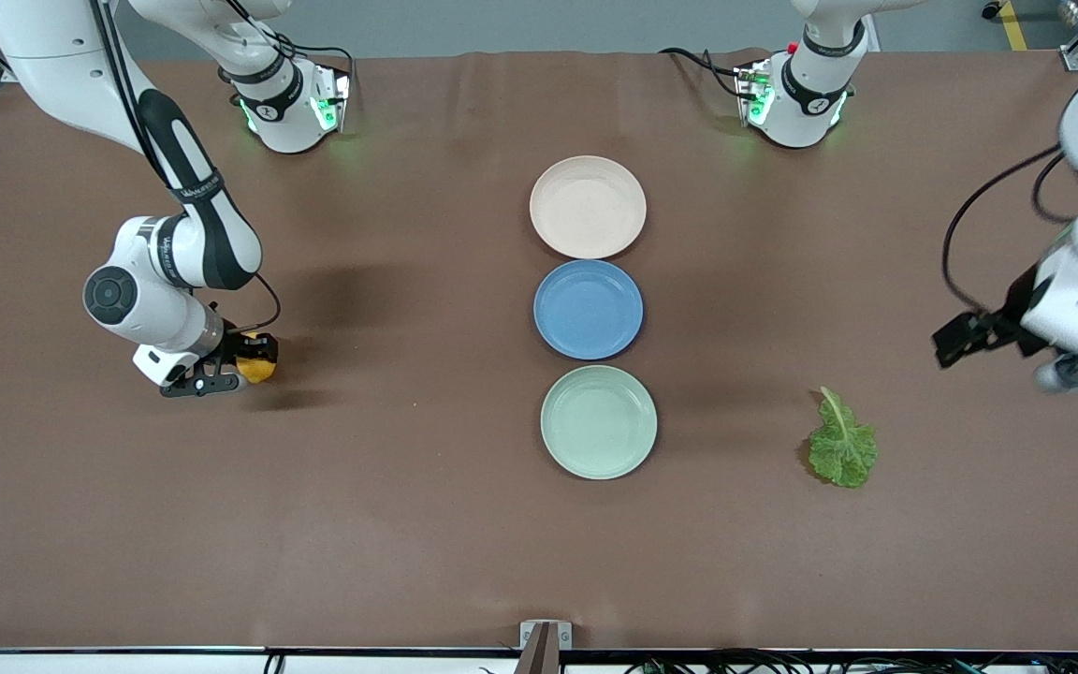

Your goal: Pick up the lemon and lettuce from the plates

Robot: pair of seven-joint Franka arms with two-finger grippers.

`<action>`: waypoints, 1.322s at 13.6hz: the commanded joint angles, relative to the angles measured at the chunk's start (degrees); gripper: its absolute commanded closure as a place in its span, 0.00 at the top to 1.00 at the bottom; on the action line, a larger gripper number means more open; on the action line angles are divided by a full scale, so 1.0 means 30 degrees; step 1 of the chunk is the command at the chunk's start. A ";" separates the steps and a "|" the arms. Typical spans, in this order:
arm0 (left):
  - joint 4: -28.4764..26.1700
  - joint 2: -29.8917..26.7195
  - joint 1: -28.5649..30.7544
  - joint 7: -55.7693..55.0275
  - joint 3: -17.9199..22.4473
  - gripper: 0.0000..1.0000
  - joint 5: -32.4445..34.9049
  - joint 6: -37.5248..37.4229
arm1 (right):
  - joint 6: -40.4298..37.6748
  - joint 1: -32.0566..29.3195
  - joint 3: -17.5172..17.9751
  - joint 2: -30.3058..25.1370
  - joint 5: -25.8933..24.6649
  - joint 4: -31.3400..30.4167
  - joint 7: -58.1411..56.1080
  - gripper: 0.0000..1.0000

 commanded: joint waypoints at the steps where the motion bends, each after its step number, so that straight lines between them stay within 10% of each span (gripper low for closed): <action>1: -0.0248 -0.1698 0.0191 0.0905 0.0043 1.00 -0.0488 -0.1852 | 0.0214 -0.0485 0.0397 0.0333 0.0000 0.0288 -0.0349 0.10; 2: -0.0278 -0.2079 0.0162 0.0993 0.0043 1.00 -0.0488 -0.2350 | 0.0185 -0.0485 0.0397 0.0391 0.0000 0.0318 -0.0349 0.17; 3: -0.0220 -0.2228 0.0162 0.1052 0.0014 1.00 -0.0488 -0.2732 | 0.0185 -0.0485 0.0397 0.0478 0.0000 0.0434 -0.0349 0.41; 4: -0.0161 -0.2345 0.0162 0.1081 0.0014 1.00 -0.0517 -0.2881 | 0.0185 -0.0485 0.0397 0.0508 0.0000 0.0464 -0.0349 0.87; 5: -0.0161 -0.2607 0.0162 0.1169 0.0014 1.00 -0.0575 -0.3143 | 0.0127 -0.0456 0.0397 0.0538 0.0029 0.0522 -0.0320 1.00; 18: -0.0747 -0.3635 -0.3588 0.1990 0.3383 1.00 -0.1923 -0.4757 | -1.4600 -0.0456 -0.0336 -0.2741 -0.1083 0.9598 0.2108 1.00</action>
